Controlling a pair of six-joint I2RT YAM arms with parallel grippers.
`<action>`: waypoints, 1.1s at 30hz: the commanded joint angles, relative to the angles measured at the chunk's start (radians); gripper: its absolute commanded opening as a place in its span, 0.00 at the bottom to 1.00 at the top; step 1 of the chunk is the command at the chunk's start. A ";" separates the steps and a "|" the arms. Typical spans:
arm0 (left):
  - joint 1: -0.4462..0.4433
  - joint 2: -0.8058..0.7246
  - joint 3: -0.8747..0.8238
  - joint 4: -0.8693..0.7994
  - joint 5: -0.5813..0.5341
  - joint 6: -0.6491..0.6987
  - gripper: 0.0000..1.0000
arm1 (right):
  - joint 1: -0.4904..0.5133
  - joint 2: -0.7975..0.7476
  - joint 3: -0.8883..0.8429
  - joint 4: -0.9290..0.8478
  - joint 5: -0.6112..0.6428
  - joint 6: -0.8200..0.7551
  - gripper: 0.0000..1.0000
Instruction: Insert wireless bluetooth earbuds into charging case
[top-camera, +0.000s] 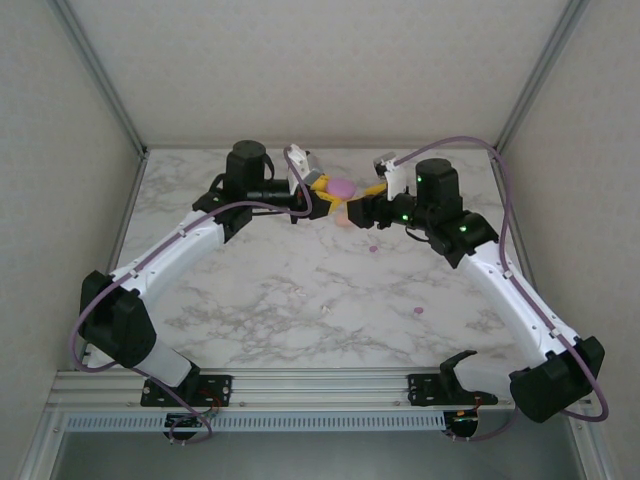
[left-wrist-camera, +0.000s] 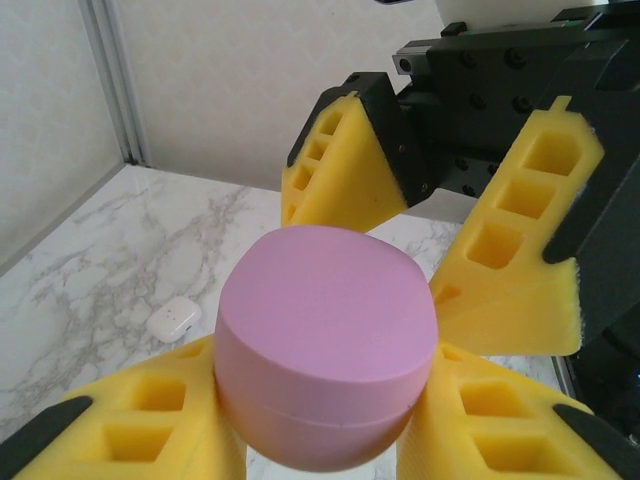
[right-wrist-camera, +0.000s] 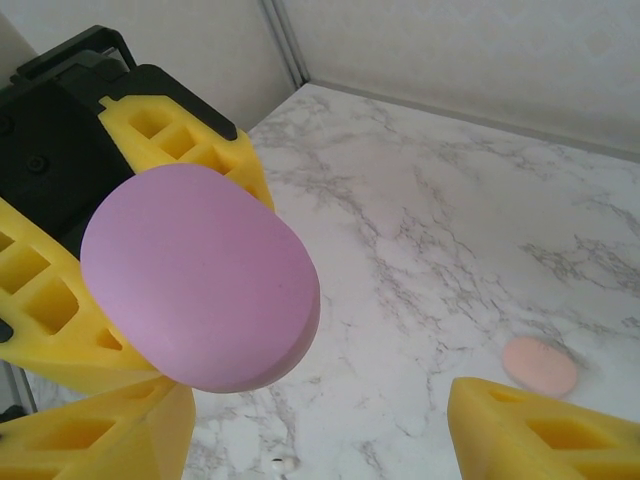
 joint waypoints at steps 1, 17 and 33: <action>-0.015 -0.016 0.029 -0.066 0.042 0.043 0.24 | -0.025 -0.034 -0.008 0.074 0.032 0.064 0.67; -0.018 -0.017 0.036 -0.071 0.051 0.048 0.24 | -0.072 0.032 0.041 0.043 0.026 0.215 0.70; -0.012 -0.048 -0.075 0.140 -0.065 -0.073 0.24 | -0.127 -0.027 0.146 -0.100 0.007 0.331 0.79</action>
